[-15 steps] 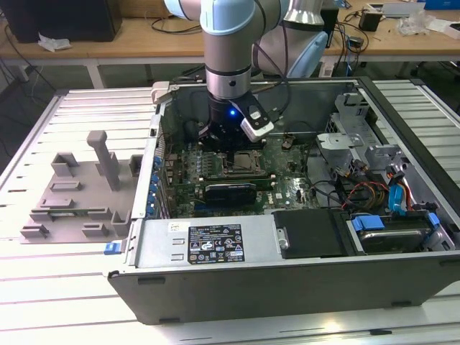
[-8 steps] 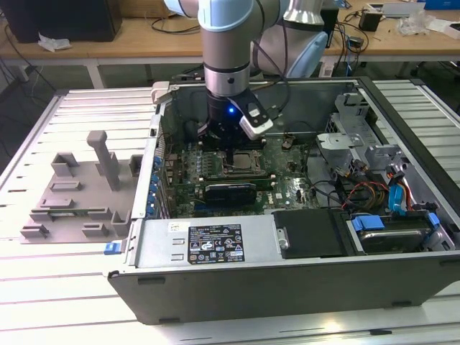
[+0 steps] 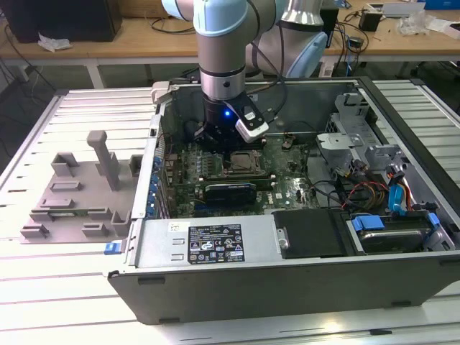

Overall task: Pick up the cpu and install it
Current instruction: 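Close the cpu cover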

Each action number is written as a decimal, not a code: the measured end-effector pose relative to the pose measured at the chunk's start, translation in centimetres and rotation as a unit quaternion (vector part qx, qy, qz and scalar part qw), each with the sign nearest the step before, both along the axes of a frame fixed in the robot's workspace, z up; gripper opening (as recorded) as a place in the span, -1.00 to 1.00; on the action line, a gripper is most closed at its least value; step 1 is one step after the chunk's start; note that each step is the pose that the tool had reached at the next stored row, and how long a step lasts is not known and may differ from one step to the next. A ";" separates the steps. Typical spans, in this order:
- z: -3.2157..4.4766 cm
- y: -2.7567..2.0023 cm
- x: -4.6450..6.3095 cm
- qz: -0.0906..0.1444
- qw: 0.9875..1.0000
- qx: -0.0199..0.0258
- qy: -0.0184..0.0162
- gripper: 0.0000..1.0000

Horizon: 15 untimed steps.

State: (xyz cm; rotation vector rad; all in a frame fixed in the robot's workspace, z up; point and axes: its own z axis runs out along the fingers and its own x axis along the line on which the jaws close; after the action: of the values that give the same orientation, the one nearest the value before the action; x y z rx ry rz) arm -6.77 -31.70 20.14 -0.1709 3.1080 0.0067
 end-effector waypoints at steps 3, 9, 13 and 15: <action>0.03 0.00 0.0 0.000 1.000 0.000 0.000 -0.79; 0.73 0.00 0.0 0.000 1.000 0.000 0.000 -0.79; 1.82 0.00 0.0 0.000 1.000 0.000 0.000 -0.79; 1.99 0.01 0.1 0.000 1.000 0.000 0.000 -0.79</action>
State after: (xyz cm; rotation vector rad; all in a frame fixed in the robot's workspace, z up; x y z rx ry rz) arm -6.69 -31.70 22.13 -0.1713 3.1075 0.0074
